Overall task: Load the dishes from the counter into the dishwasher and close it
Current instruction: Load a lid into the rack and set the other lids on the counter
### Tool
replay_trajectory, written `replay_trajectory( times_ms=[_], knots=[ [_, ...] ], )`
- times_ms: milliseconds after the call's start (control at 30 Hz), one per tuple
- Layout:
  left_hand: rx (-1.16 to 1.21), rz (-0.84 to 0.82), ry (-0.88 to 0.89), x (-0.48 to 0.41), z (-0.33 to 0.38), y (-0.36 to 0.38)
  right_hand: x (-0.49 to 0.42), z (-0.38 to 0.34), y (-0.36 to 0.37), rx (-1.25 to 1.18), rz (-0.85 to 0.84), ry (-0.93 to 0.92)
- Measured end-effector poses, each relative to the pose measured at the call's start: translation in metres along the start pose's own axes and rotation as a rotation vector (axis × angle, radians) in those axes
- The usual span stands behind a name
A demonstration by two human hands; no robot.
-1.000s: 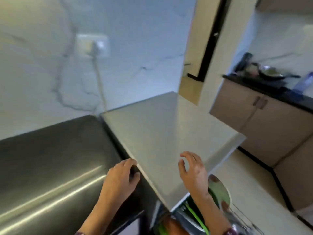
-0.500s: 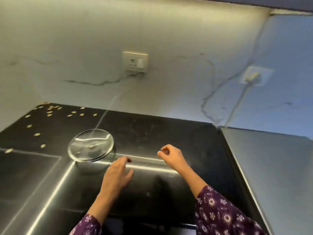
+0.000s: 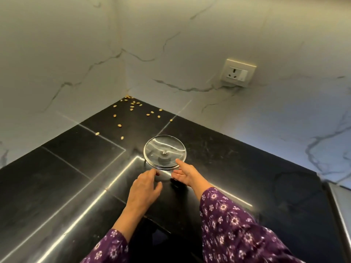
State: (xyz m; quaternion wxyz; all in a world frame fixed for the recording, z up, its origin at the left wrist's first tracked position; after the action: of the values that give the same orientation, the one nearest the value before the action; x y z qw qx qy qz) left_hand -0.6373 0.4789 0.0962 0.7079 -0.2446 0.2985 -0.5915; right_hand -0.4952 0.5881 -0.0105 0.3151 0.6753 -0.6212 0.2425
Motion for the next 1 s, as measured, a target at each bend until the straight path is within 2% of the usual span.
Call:
replay_trajectory(
  times_ms=[233, 433, 533, 767, 1000],
  knots=[
    [-0.04, 0.023, 0.014, -0.008, 0.006, -0.006, -0.007, 0.0, 0.03, -0.069, -0.023, -0.04],
    [-0.053, -0.008, 0.061, -0.014, 0.022, 0.004, 0.005, -0.003, -0.013, -0.083, 0.105, -0.101],
    [-0.033, -0.047, 0.123, -0.019, 0.042, 0.02, 0.022, -0.009, -0.059, -0.14, 0.171, -0.172],
    [0.058, -0.204, 0.374, -0.013, 0.138, 0.09, 0.114, -0.011, -0.226, -0.262, 0.511, -0.421],
    [0.128, -0.458, 0.651, 0.052, 0.259, 0.202, 0.273, 0.06, -0.392, -0.265, 0.912, -0.538]
  ],
)
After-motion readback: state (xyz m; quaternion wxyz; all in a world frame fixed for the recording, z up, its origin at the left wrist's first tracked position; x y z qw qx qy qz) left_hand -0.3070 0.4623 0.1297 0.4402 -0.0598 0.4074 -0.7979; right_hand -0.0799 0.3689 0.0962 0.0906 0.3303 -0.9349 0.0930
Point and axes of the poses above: each hand's wrist, its own x-axis away from the middle knuckle, its own y-axis out of the palm, z = x × y, the point moved 8 cm from there along -x, towards the middle knuckle, and after that the axes turned 9 degrees about x, right-handed, at the moved point
